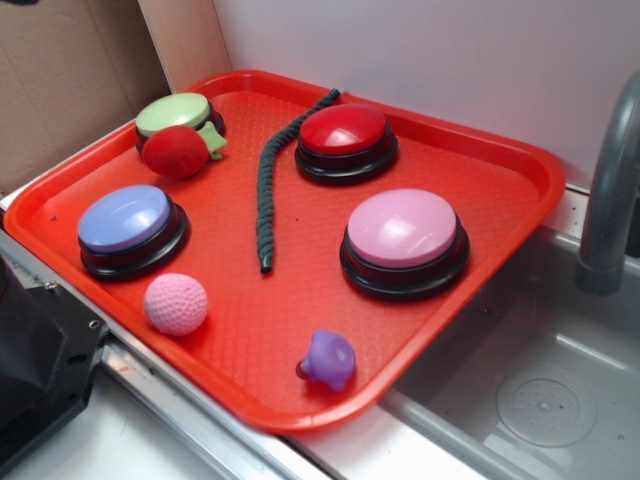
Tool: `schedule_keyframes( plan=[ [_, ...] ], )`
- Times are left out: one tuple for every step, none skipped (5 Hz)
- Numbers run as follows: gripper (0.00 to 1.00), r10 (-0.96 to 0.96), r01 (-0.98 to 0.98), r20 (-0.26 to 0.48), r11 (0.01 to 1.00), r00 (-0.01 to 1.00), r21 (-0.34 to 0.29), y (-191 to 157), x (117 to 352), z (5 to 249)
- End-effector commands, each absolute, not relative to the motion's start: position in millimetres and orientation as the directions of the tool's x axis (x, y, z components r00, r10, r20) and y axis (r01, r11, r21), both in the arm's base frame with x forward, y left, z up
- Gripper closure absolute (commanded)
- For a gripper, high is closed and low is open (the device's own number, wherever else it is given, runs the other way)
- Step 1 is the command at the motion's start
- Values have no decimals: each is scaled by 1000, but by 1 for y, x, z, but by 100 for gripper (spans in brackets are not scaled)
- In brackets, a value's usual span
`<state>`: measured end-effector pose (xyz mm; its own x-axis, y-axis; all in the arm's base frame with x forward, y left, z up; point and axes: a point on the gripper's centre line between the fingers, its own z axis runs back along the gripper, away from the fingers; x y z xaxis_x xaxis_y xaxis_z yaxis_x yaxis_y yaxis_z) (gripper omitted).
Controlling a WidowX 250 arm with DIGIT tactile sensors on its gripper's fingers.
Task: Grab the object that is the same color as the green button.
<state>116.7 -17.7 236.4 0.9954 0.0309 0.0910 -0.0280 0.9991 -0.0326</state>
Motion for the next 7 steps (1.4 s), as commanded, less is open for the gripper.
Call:
schedule_keyframes(
  plan=[
    [0, 31, -28, 91, 999, 995, -33, -18, 117, 236],
    [0, 41, -40, -33, 998, 999, 50, -6, 151, 186],
    [0, 103, -101, -37, 994, 994, 32, -13, 201, 145],
    [0, 344, -344, 43, 939, 938, -4, -11, 243, 120],
    [0, 565, -566, 72, 824, 822, 2, -9, 266, 87],
    [0, 649, -640, 96, 760, 754, -112, 12, 271, 55],
    [0, 625, -621, 53, 780, 779, -77, 11, 274, 29]
  ],
)
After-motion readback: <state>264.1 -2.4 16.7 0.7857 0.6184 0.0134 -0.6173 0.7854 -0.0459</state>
